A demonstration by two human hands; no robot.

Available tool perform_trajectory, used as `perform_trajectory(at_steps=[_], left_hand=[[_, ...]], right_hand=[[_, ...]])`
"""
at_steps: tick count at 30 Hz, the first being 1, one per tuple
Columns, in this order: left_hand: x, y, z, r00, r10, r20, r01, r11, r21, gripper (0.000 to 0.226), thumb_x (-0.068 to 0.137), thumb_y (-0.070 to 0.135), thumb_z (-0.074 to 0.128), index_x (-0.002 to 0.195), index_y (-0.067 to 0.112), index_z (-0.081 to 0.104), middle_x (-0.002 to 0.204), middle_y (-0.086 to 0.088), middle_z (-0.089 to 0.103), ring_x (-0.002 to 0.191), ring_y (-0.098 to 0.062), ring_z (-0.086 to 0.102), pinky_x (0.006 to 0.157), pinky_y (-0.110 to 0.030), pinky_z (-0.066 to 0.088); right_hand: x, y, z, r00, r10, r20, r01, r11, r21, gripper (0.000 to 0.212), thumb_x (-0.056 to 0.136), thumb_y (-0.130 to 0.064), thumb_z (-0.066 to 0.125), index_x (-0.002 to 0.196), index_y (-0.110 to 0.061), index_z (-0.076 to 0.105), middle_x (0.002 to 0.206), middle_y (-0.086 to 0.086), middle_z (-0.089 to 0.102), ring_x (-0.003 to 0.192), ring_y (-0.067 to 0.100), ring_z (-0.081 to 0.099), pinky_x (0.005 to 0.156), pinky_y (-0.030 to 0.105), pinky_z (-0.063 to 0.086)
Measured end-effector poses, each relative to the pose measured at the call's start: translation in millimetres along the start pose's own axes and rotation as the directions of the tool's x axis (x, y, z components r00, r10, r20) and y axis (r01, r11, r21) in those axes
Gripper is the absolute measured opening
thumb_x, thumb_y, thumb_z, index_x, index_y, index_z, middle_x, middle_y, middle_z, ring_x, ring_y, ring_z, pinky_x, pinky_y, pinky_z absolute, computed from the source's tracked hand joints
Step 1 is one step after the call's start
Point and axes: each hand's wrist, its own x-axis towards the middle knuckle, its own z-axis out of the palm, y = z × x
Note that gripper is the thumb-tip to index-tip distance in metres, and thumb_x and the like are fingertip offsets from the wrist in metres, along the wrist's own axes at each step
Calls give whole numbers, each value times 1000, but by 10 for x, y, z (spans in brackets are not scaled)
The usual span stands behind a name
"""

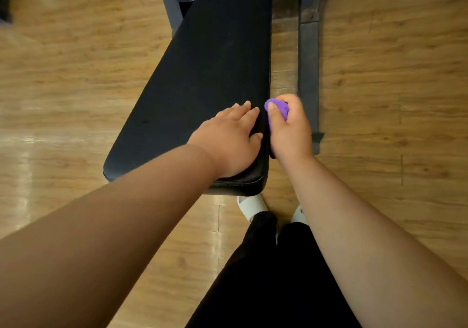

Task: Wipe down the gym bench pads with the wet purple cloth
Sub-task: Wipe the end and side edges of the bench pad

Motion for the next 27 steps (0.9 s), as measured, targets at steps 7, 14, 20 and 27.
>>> perform_trajectory(at_steps=[7, 14, 20, 27], left_hand=[[259, -59, 11, 994, 98, -49, -99, 995, -21, 57, 105, 40, 25, 155, 21, 8, 163, 5, 0, 149, -11, -7, 117, -27, -3], [314, -114, 76, 986, 115, -122, -124, 990, -65, 54, 105, 37, 27, 155, 22, 15, 163, 5, 7, 149, -9, -1, 115, -22, -3], [311, -118, 64, 985, 119, -125, -129, 988, -79, 54, 105, 36, 27, 155, 22, 14, 163, 5, 7, 149, -9, -2, 115, -22, -3], [325, -138, 77, 985, 119, -126, -132, 986, -104, 53, 104, 36, 26, 155, 23, 15, 163, 6, 7, 149, -9, -2, 117, -24, -2]], right_hand=[[-95, 143, 30, 998, -28, -64, 31, 999, 42, 4, 98, -24, 52, 100, -26, 52, 107, -4, 55, 89, -4, 51, 72, 0, 35], [-20, 94, 37, 998, -43, -39, 45, 998, 54, 6, 99, -21, 51, 95, -25, 51, 85, -17, 56, 77, -13, 51, 66, 3, 37], [157, 60, 76, 998, 4, -63, -3, 1000, 28, 3, 98, -22, 52, 95, -24, 52, 83, -18, 55, 75, -15, 51, 66, 4, 38], [-48, 120, 29, 999, -15, -31, 17, 998, 55, 3, 98, -22, 53, 97, -24, 51, 88, -16, 56, 76, -17, 51, 67, 2, 37]])
